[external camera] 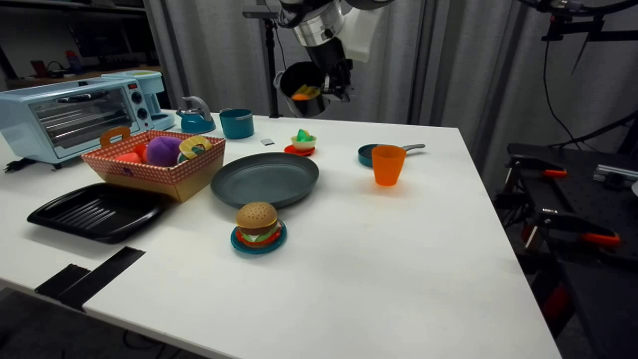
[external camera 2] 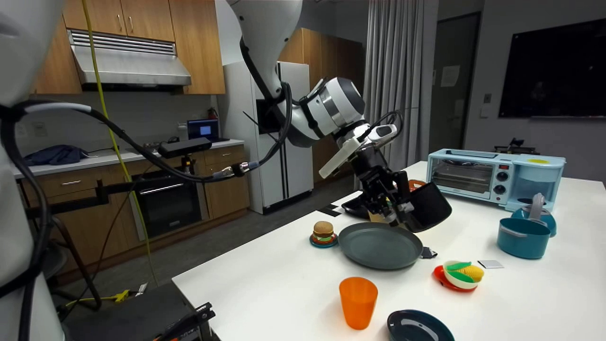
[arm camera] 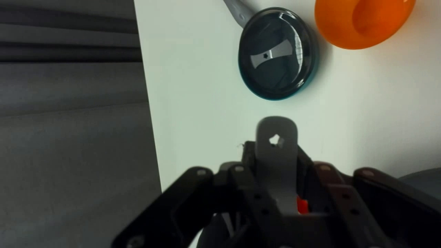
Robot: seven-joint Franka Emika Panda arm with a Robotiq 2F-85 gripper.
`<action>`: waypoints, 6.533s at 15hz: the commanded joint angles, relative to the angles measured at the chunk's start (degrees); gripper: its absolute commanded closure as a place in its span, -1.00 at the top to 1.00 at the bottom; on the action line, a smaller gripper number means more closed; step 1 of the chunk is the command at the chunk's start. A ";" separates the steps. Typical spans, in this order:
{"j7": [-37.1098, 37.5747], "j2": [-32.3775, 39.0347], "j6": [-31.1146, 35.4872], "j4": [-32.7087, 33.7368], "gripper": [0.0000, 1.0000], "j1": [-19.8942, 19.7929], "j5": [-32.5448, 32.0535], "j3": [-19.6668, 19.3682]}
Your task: Pour the contents from the black pot onto the gray plate
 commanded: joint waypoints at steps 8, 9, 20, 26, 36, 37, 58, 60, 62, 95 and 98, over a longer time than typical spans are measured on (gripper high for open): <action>3.56 5.34 -11.62 1.53 -0.87 1.25 -19.74 5.20; 3.47 5.51 -11.39 1.49 -0.87 1.07 -20.76 5.61; 3.62 6.03 -11.73 0.92 -0.87 0.82 -40.99 7.25; 7.75 6.06 -13.50 0.07 -0.87 0.82 -56.07 7.94; 19.67 7.14 -23.28 -1.45 -0.87 -0.62 -69.84 11.04; 20.54 7.21 -23.55 -1.61 -0.87 -0.79 -71.15 11.22; 22.21 8.22 -29.60 -2.83 -0.87 -3.43 -80.72 14.05; 23.97 8.29 -29.81 -2.85 -0.87 -3.72 -80.90 14.32; 28.80 8.38 -29.12 -2.96 -0.87 -4.07 -82.95 14.31; 39.40 -4.58 -14.51 -17.22 -0.87 -5.32 -31.49 25.59; 39.95 -11.45 -12.03 -22.54 -0.87 -2.81 -19.70 27.95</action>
